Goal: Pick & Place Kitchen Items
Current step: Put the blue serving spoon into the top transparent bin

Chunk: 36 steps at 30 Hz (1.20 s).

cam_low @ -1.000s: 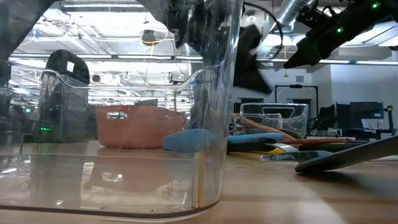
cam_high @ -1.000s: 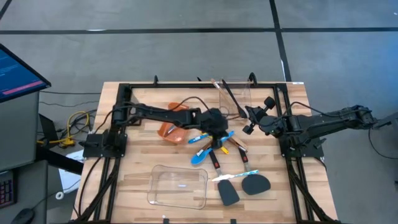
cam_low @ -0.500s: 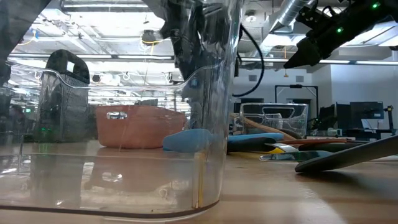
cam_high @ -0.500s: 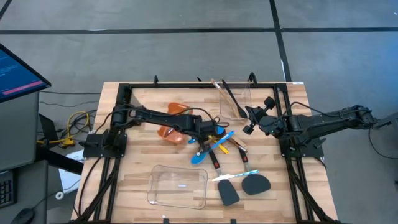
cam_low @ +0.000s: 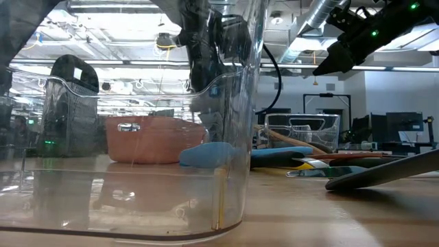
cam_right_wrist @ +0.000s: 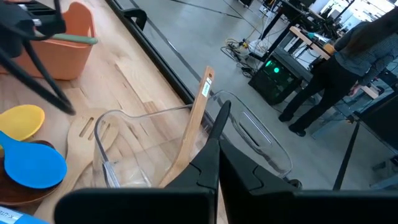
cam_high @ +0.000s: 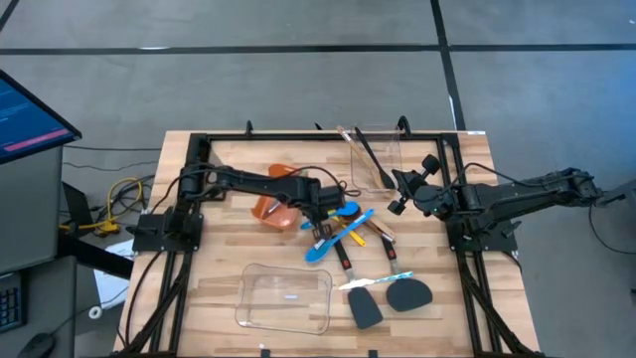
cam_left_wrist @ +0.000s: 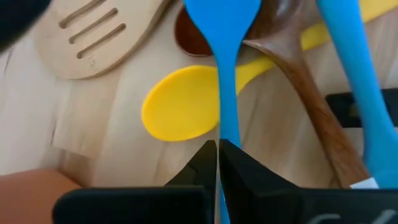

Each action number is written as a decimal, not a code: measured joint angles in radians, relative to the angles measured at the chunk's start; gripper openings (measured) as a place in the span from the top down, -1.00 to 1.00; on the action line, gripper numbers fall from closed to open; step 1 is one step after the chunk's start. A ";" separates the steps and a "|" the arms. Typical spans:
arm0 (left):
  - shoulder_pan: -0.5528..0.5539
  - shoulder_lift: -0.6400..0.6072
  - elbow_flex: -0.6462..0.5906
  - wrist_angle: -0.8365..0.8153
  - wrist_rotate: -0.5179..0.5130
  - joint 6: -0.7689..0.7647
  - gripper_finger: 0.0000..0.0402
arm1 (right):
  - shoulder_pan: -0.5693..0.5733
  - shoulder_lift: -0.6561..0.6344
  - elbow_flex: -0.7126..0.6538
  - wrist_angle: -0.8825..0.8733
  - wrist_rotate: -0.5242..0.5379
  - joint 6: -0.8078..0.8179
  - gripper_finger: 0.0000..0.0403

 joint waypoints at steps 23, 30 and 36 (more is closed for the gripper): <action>-0.018 -0.001 -0.008 0.016 0.002 0.026 0.46 | 0.000 0.000 0.000 0.000 0.000 0.000 1.00; -0.018 -0.001 -0.088 0.064 0.002 0.021 0.46 | 0.000 0.000 0.000 0.000 0.000 0.000 1.00; -0.018 -0.002 -0.146 0.144 0.000 0.014 0.46 | 0.000 0.000 0.000 0.000 0.000 0.000 1.00</action>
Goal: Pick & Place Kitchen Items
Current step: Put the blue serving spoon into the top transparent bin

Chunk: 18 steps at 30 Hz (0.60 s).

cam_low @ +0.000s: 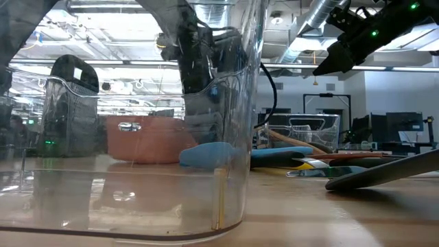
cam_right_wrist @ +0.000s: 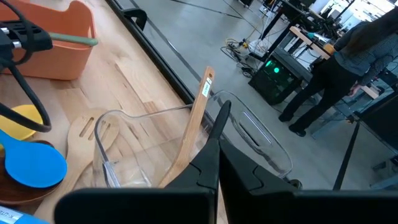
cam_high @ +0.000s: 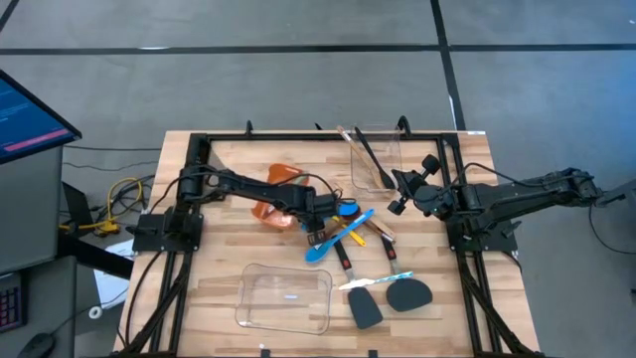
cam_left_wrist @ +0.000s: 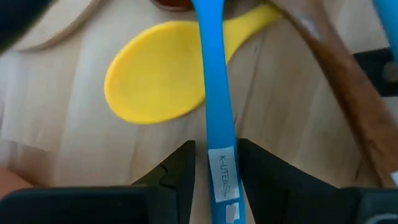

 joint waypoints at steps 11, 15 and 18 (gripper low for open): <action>0.000 -0.005 -0.039 0.060 -0.005 -0.019 0.47 | 0.000 0.000 0.000 0.000 0.000 0.000 1.00; 0.000 -0.004 -0.040 0.063 -0.002 -0.020 0.56 | 0.000 0.000 0.000 0.000 0.000 0.000 1.00; 0.000 -0.003 -0.040 0.067 -0.003 -0.037 0.69 | 0.000 0.000 0.000 0.000 0.000 0.000 1.00</action>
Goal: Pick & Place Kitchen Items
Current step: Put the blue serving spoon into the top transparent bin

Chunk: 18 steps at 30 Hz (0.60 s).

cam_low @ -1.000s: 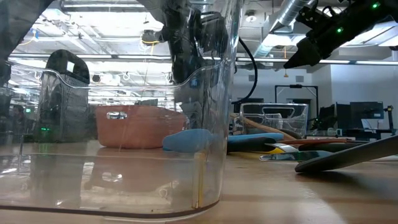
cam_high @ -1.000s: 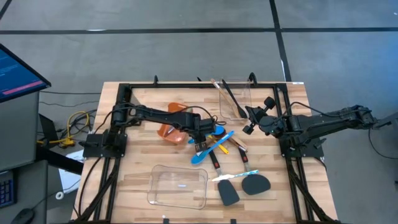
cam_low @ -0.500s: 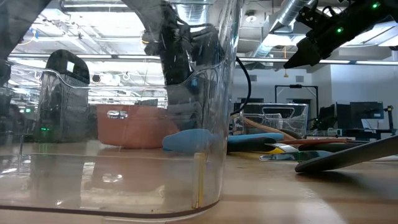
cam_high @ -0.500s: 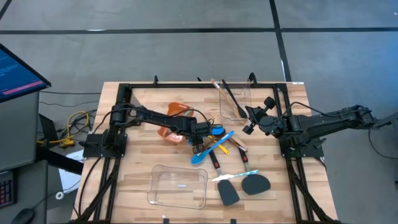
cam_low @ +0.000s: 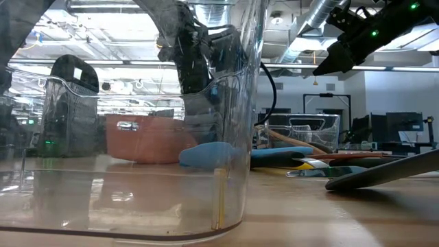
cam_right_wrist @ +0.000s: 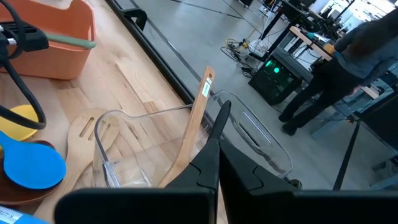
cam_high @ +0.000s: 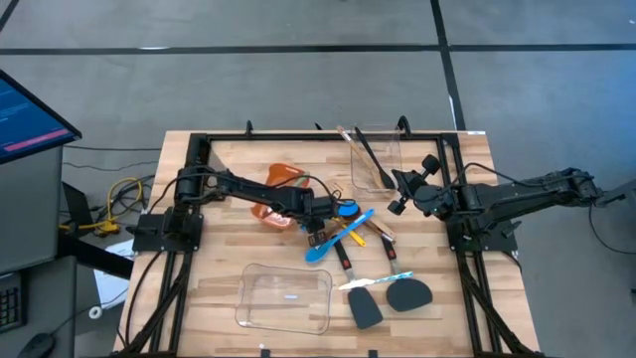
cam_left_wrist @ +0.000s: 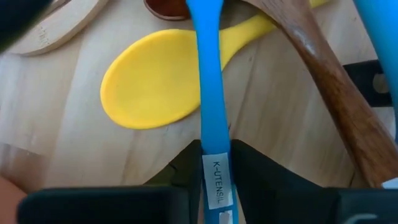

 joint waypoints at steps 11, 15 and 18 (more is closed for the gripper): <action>0.000 -0.001 -0.001 0.000 -0.005 -0.010 0.81 | 0.000 0.000 0.000 0.000 0.000 0.000 1.00; -0.001 -0.020 -0.004 -0.003 -0.016 -0.010 0.84 | 0.000 0.000 0.000 0.000 0.000 0.000 1.00; 0.000 -0.053 -0.010 -0.023 -0.017 -0.010 0.88 | 0.000 0.000 0.000 0.000 0.000 0.000 1.00</action>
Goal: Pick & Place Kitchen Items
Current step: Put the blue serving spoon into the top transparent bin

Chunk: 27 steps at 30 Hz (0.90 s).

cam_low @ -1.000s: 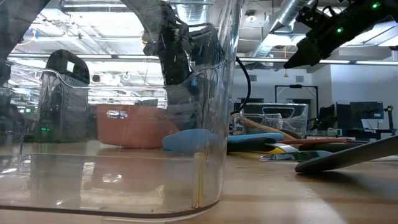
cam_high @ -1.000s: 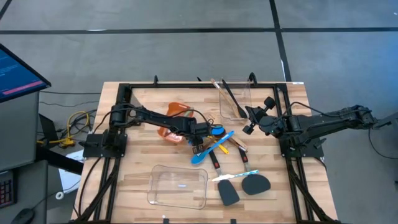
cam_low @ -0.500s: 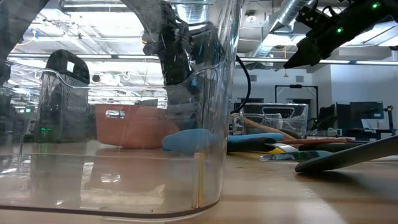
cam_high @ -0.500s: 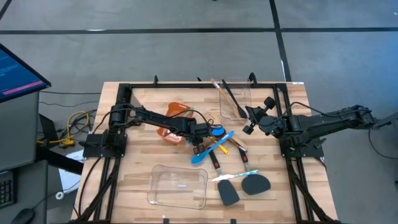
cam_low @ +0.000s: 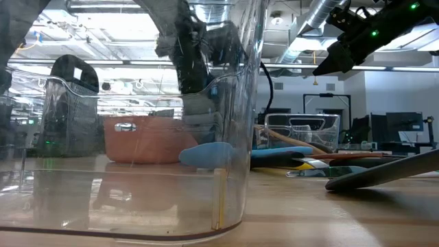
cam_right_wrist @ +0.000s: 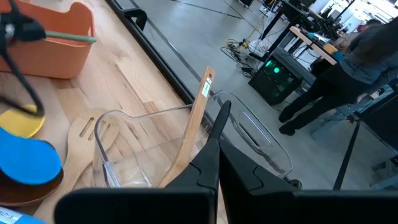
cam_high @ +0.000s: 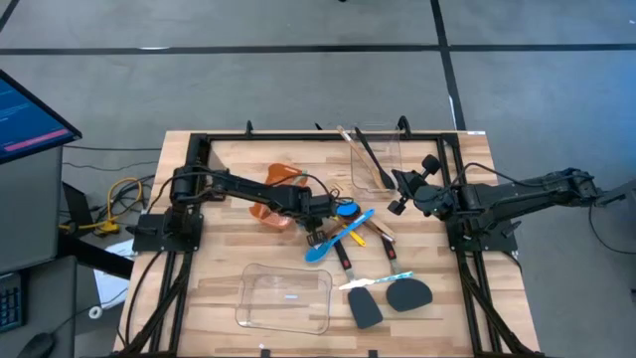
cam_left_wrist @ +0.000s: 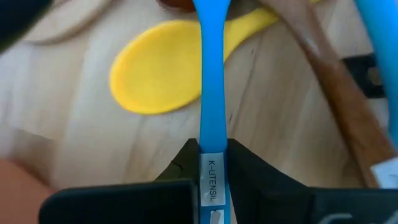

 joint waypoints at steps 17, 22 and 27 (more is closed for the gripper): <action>-0.013 -0.306 -0.039 0.022 -0.145 0.071 0.86 | 0.000 0.000 0.000 0.000 0.000 0.000 1.00; -0.018 -0.375 -0.039 0.074 -0.226 0.189 0.87 | 0.000 0.000 0.000 0.000 0.000 0.000 1.00; -0.006 -0.400 -0.038 0.169 -0.242 0.317 0.87 | 0.000 0.000 0.000 0.003 0.000 0.033 1.00</action>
